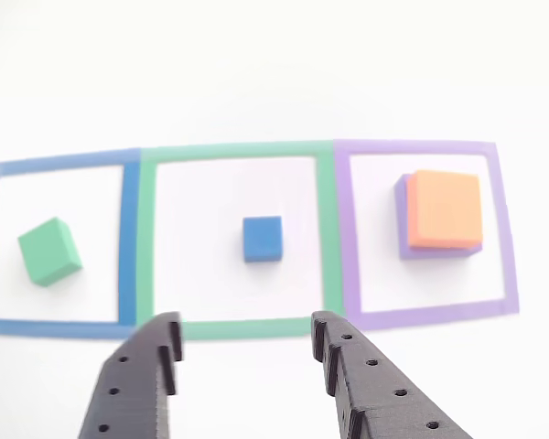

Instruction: Tower of hanoi

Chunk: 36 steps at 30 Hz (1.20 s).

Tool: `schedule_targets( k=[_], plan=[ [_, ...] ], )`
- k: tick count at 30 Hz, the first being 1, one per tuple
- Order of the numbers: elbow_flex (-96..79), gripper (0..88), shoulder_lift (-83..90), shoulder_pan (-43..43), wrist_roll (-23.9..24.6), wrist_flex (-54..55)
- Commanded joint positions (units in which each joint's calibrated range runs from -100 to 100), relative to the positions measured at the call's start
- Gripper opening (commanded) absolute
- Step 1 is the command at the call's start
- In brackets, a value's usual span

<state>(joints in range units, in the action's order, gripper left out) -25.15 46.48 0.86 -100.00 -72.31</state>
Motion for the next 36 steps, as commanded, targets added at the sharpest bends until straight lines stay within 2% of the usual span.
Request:
schedule_targets(
  k=[1, 7, 17, 27, 36],
  plan=[
    [-9.88, 25.6, 6.17, 3.30, 0.00, 8.65],
    [-25.05, 30.9, 7.77, 6.50, 0.00, 23.63],
    [-46.95, 31.4, -0.96, 5.51, 0.00, 60.53],
    [-53.68, 31.1, -21.15, 5.20, 0.00, 91.53],
    [-50.50, 30.5, -39.34, 4.36, 0.00, 108.37]
  ],
)
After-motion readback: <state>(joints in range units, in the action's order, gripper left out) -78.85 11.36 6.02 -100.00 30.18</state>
